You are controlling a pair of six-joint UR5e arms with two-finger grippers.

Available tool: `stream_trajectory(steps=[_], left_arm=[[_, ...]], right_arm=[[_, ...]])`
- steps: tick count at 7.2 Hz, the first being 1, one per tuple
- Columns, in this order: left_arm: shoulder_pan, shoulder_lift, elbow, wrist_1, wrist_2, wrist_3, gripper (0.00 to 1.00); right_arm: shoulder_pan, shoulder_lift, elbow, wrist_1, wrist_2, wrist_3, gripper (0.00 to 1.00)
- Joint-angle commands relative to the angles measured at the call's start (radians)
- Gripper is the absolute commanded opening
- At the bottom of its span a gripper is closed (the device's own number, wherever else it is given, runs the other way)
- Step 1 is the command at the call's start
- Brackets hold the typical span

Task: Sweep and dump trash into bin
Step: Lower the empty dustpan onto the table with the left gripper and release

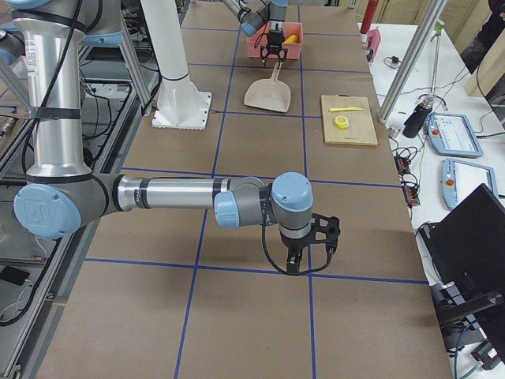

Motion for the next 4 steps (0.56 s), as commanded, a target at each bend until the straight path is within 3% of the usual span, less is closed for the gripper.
stream_trajectory(steps=[1,2,3,4], left_arm=[[0.000,0.001,-0.017,-0.036,0.002,-0.006,0.98],[-0.004,0.004,-0.033,-0.032,0.048,-0.094,0.98],[-0.006,0.007,-0.028,-0.015,0.215,-0.318,0.98],[-0.035,0.024,-0.031,0.023,0.265,-0.489,0.98]], right_arm=[[-0.001,-0.001,0.001,0.001,0.002,0.001,1.00],[-0.001,0.000,0.001,0.001,0.000,0.001,1.00],[-0.001,-0.001,0.001,0.002,0.002,0.001,1.00],[-0.001,-0.001,0.001,0.004,0.002,0.001,1.00]])
